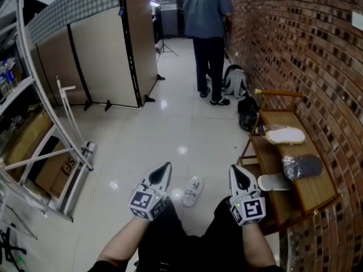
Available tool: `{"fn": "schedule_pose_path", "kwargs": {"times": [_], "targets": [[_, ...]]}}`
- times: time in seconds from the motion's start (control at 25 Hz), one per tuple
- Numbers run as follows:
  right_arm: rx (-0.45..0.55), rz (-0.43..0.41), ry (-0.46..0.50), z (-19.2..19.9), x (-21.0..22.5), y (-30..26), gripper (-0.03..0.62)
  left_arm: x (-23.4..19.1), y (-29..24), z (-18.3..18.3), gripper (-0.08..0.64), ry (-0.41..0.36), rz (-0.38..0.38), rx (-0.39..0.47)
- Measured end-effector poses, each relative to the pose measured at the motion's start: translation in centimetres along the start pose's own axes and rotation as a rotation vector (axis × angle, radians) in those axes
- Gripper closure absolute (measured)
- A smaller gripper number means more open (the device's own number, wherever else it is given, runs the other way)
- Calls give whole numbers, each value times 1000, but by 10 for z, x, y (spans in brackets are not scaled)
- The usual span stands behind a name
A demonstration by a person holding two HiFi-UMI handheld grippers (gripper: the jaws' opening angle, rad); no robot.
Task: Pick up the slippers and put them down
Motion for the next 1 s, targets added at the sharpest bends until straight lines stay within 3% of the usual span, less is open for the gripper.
{"fn": "schedule_pose_path", "kwargs": {"times": [0.36,0.8,1.0], "targets": [[-58,14,-31,30,-10,6,586,-5,18,33,555,-27,-7,-30],[-89,5,-90,43,-11,8,586,-3,12,42,555,14,-18,-42],[-109,-8,-59,46,-23,13,586,-9,22,39,555,5,-34,-36]]}}
Point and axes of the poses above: the fingertips, and each gripper's own axes: y backward along the fingers, x to its right, z out of its underside, the point moved 5 cm from there along y, backward along the fingers, and after that the axes turned 11 degrees about y, right-handed, at the moved point
